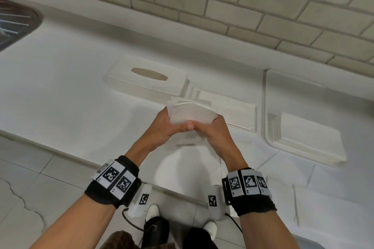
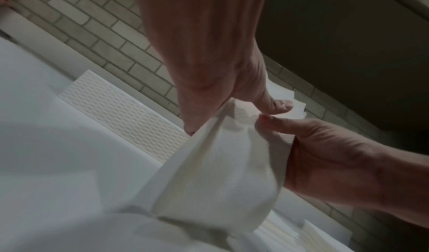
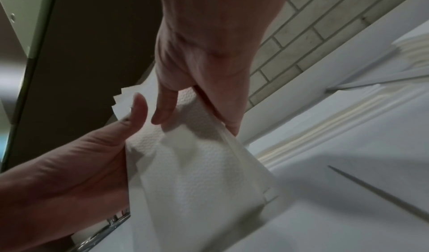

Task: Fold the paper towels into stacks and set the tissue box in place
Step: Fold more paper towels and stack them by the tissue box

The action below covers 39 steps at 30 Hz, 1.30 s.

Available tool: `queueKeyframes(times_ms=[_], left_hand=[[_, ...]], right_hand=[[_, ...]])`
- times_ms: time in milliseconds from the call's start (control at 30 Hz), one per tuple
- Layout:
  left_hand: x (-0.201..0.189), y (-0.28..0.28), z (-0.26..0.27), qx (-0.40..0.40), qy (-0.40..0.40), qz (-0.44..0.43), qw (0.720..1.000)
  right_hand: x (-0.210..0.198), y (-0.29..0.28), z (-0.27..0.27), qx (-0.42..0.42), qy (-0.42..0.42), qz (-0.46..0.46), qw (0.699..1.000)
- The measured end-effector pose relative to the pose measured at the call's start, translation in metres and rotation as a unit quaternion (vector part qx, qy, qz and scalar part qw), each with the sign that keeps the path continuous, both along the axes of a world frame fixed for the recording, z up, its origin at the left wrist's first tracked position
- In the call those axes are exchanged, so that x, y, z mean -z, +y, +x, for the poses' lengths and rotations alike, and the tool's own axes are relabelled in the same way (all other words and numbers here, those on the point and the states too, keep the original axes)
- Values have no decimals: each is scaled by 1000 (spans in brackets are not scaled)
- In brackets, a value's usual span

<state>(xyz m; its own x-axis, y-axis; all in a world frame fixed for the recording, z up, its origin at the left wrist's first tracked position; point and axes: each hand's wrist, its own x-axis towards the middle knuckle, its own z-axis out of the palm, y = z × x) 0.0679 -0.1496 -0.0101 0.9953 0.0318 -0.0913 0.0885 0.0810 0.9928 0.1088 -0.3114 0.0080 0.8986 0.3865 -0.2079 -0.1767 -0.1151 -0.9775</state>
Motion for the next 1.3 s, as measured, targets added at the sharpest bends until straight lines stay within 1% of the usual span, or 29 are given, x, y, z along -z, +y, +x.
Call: queueKeyframes(times_ms=[67, 133, 233, 300, 367, 433, 500, 567, 633, 700, 800, 967, 1033, 1100, 1167, 1233, 1300], left_hand=[[0, 0, -1, -3, 1, 17, 1000], [-2, -2, -2, -19, -4, 14, 1000], [-11, -6, -2, -59, -28, -24, 998], [-12, -3, 0, -79, -36, -45, 995], [-10, 3, 2, -65, -22, -39, 997], [-5, 6, 1, -39, 1, -29, 999], [-2, 6, -1, -56, 2, -45, 997], [-2, 4, -4, -77, -11, -72, 994], [-2, 2, -5, -74, -20, -80, 994], [-2, 3, -5, -71, -21, -61, 995], [3, 7, -2, -63, -12, -8, 998], [6, 2, -5, 0, -5, 41, 999], [4, 0, -7, -12, -15, 41, 999], [-3, 0, -7, -39, -36, 18, 998], [-6, 1, -5, -56, -48, -1, 997], [-4, 1, -4, -52, -40, 2, 998], [-3, 2, -4, -40, -18, 25, 999]], right_hand=[[4, 2, -1, 0, 5, 3, 1000], [4, 4, -3, 7, 9, 24, 1000], [-3, 5, -3, 10, -2, 53, 999], [-6, 5, -1, 15, -17, 51, 998], [-6, 5, 0, 32, -24, 48, 998], [-6, 6, 0, 37, -18, 65, 997], [-5, 7, 0, 24, -16, 67, 997], [0, 7, 0, 5, -17, 47, 999], [4, 7, -3, 5, -13, 34, 999], [4, 7, -3, 13, -14, 33, 999], [2, 7, -3, 8, -15, 37, 999], [7, 11, -4, 10, -14, 11, 1000], [4, 11, -4, 15, -13, 25, 999], [-1, 7, -1, 11, -8, 54, 998], [-1, 5, 1, 3, -2, 54, 999], [2, 4, 0, 6, 0, 50, 999], [1, 5, -2, 23, -11, 52, 998]])
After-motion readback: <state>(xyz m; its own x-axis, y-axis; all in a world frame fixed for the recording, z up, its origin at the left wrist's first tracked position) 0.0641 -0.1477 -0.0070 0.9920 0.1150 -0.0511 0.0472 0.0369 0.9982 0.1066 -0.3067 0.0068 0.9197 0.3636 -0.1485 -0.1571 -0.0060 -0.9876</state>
